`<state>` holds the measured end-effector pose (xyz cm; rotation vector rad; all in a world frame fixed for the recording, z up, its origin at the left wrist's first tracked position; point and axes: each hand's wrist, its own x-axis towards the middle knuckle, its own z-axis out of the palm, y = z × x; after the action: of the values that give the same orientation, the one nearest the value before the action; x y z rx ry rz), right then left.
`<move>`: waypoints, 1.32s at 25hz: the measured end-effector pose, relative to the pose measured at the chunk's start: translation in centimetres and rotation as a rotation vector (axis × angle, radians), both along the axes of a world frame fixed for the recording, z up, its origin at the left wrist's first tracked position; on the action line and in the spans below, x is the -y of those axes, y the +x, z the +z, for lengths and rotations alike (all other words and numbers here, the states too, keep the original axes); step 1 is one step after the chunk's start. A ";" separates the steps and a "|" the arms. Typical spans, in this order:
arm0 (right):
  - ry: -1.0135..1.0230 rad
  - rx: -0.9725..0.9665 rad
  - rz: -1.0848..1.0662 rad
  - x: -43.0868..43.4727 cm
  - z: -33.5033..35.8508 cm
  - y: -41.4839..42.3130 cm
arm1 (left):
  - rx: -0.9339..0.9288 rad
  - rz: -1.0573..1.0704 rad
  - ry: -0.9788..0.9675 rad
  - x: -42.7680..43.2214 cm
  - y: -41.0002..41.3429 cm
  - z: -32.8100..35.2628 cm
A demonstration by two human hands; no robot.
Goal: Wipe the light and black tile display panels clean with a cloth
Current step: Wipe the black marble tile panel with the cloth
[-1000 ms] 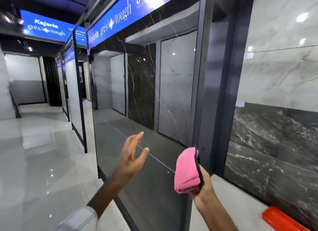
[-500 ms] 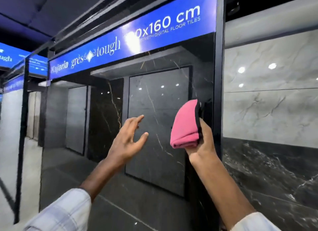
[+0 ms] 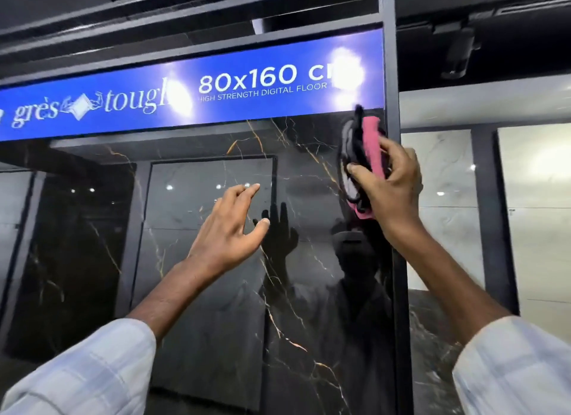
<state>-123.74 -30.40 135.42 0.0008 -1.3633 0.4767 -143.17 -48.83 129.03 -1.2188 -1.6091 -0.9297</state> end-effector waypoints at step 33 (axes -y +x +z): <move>0.089 0.140 -1.075 -3.8 11.2 -9.5 | -0.593 0.084 0.253 -12.0 -10.7 6.1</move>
<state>-133.19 -26.58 146.62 -0.6683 -1.3156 -0.4959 -153.85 -36.80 135.13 -1.1044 -1.0292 -0.6147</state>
